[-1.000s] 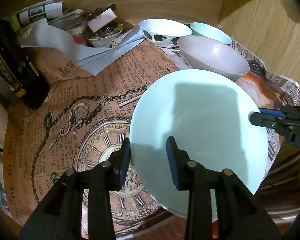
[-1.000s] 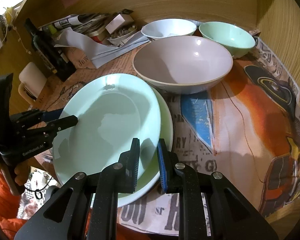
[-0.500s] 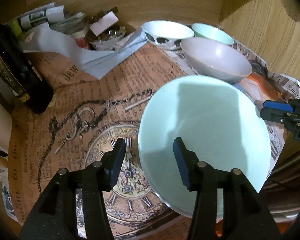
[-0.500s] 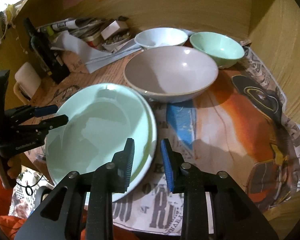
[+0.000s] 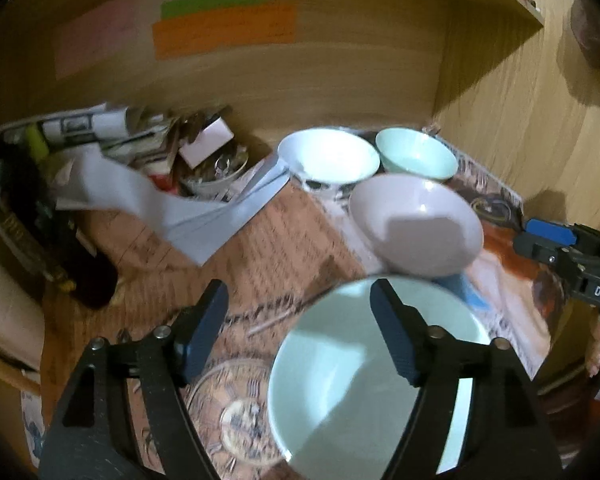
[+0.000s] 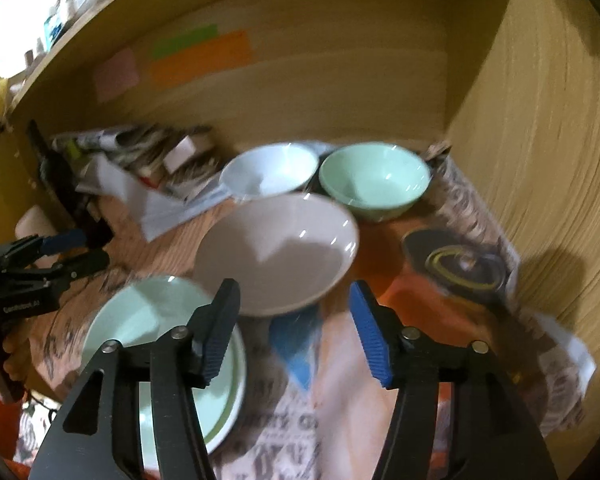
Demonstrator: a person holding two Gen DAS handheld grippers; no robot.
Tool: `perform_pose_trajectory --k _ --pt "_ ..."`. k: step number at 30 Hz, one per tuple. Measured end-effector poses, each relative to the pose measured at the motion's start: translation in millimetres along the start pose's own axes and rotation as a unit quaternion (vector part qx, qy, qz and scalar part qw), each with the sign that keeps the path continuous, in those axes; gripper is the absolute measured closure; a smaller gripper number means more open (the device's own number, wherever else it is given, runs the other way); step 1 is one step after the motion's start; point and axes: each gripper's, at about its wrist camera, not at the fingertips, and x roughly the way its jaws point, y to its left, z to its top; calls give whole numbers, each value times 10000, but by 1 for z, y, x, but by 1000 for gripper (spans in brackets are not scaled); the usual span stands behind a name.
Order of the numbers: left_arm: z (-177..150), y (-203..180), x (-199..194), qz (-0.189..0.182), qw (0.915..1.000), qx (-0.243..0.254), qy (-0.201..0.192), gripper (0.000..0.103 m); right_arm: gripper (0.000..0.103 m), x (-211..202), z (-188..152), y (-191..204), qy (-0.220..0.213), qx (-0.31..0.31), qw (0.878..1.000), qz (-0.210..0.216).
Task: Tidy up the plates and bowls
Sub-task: 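Grasp the pale pink bowl rim with the left gripper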
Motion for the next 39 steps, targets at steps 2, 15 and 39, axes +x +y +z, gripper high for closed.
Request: perform_pose_trajectory --k 2,15,39 --pt "8 -3 8 -36 10000 10 47 30 49 3 6 -7 -50 43 10000 -48" --pt "44 -32 83 -426 9966 172 681 30 49 57 18 -38 319 385 9987 -75" --pt "48 -47 146 -1068 9833 266 1448 83 80 105 11 -38 935 483 9941 274"
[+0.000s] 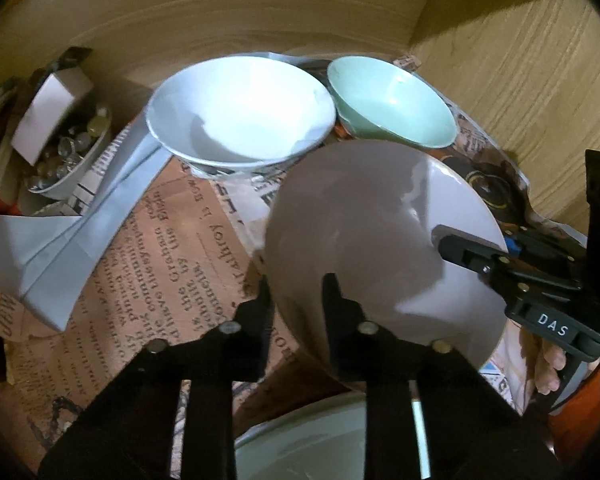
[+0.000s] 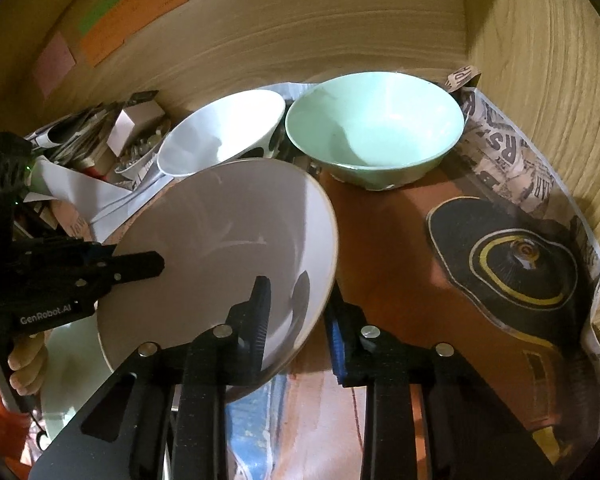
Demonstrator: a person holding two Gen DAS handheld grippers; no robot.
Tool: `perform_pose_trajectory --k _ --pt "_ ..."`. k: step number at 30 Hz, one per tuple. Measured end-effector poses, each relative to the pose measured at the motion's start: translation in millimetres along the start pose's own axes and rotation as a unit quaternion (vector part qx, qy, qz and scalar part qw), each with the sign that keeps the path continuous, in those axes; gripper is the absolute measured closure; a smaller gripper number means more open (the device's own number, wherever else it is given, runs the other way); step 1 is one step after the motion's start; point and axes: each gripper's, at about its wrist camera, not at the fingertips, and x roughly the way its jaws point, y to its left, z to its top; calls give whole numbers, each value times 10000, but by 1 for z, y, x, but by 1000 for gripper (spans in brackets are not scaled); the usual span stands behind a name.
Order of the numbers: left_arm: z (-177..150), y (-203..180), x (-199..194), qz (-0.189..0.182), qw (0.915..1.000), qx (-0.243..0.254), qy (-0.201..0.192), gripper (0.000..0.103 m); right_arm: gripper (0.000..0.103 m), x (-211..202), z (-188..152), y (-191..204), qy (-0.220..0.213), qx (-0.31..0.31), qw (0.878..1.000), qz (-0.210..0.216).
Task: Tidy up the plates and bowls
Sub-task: 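Grasp the pale pink bowl rim with the left gripper, then carry the pale pink bowl onto the mint green plate and release it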
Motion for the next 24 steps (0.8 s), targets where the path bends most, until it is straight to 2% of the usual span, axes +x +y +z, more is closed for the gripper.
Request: perform_pose_trajectory --k 4,11,24 --pt "0 -4 -2 139 9999 73 -38 85 82 -1 0 1 -14 19 10000 -68" --pt "-3 -9 -10 142 9998 94 -116 85 83 -17 0 2 -180 90 9998 -71" --pt "-21 -21 -67 159 9966 144 -796 85 83 -65 -4 20 -744 -28 9972 5"
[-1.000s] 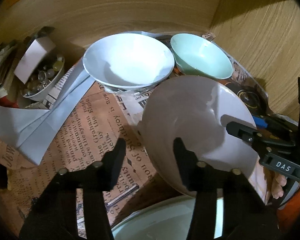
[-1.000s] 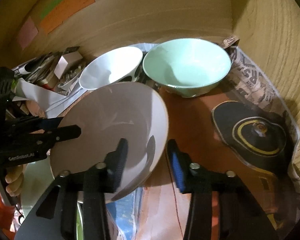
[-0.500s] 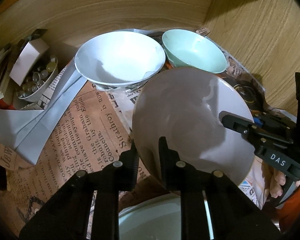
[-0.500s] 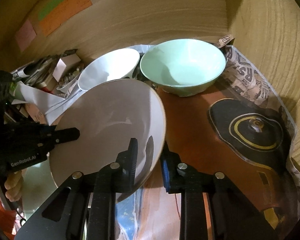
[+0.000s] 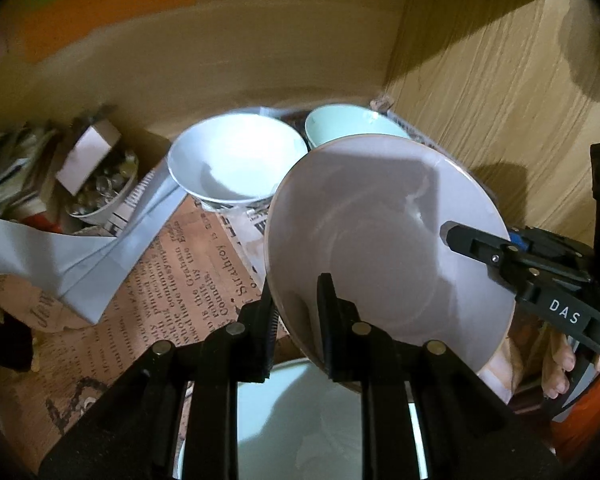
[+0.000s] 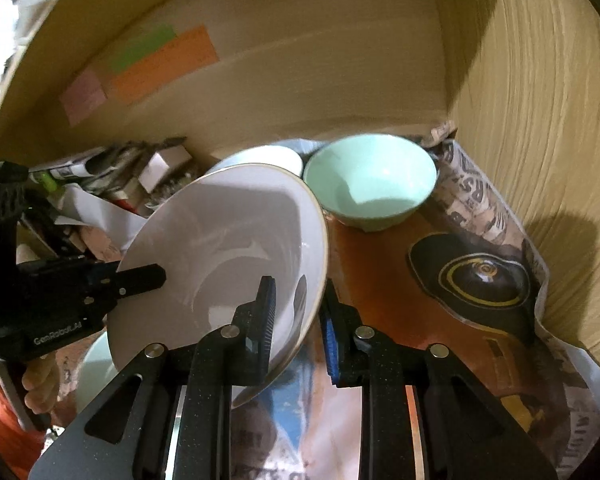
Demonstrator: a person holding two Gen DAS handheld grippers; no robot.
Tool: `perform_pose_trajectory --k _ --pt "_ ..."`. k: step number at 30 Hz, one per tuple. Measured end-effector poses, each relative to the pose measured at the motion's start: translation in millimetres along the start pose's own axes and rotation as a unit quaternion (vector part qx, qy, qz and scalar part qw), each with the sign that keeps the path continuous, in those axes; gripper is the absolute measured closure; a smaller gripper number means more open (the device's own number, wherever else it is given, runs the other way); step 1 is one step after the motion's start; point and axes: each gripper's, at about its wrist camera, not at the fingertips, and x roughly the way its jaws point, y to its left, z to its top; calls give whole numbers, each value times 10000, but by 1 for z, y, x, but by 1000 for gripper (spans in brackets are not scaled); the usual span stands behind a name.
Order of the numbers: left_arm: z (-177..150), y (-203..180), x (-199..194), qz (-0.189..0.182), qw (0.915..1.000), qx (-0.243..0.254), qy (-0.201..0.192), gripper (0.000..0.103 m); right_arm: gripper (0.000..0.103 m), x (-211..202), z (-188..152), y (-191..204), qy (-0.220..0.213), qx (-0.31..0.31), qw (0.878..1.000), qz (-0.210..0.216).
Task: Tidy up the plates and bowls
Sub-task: 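Carry the pale pink bowl onto the mint green plate and release it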
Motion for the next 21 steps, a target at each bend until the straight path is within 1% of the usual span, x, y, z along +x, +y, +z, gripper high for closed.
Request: perform_pose_trajectory --k 4,9,12,21 --pt "-6 1 -18 2 9998 -77 -180 85 83 -9 -3 13 -100 -99 9999 69" --pt "-18 3 -44 119 9990 -156 -412 85 83 -18 -8 29 -162 -211 9994 206" --pt "-28 8 -58 152 9983 -267 -488 85 83 -22 -11 40 -175 -294 9990 287" --pt "-63 29 -100 436 9952 -536 -699 85 83 -23 -25 84 -110 -617 9962 603"
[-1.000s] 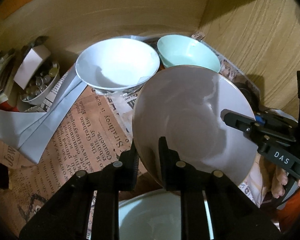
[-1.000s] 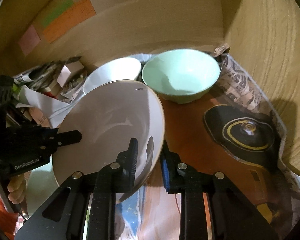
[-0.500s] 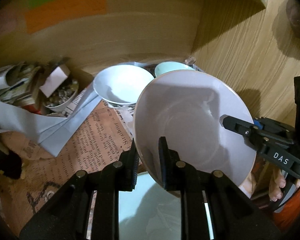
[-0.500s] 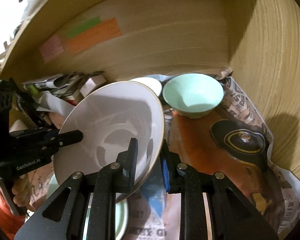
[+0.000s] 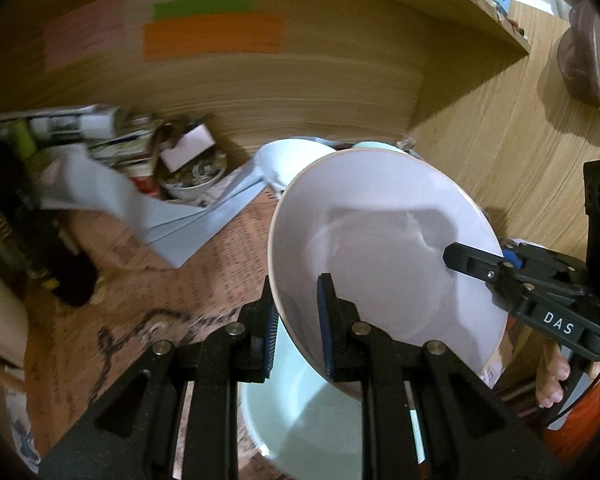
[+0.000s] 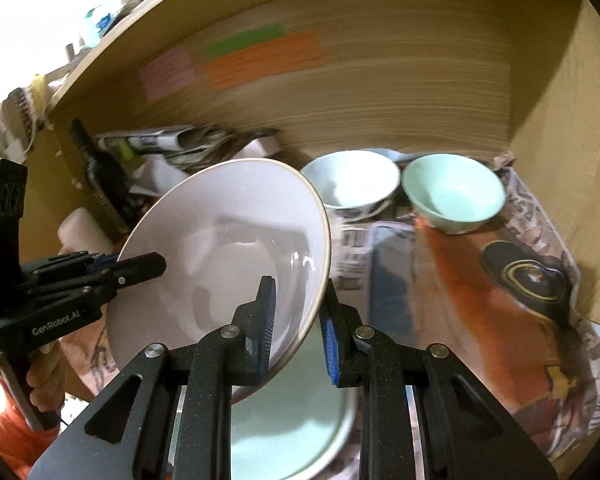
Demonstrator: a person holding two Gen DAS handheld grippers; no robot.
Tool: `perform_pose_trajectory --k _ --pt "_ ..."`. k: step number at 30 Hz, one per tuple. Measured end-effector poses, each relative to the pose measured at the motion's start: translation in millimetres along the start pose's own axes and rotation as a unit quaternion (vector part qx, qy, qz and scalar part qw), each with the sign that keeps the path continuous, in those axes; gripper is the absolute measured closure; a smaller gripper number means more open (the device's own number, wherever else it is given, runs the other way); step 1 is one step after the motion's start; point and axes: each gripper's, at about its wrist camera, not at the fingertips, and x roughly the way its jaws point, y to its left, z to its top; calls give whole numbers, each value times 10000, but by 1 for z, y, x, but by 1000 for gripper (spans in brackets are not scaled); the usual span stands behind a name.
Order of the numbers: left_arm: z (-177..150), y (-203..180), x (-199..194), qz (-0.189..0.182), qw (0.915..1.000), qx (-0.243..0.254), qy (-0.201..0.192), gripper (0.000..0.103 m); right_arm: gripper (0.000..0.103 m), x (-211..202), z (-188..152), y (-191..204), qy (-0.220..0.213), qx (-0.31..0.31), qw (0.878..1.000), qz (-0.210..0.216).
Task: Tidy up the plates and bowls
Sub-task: 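Carry the pale pink bowl onto the mint green plate and release it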
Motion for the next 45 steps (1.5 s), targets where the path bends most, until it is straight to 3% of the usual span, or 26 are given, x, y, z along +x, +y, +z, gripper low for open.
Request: perform_pose_trajectory --k 22,33,45 --pt "-85 95 -72 779 9921 -981 -108 85 83 56 -29 108 731 -821 9904 842" --pt "-109 131 -66 1012 9856 -1340 187 85 83 88 -40 133 1185 -1027 9828 977" --pt "-119 145 -48 1046 9821 -1476 521 85 83 112 -46 139 1545 -1197 9766 900"
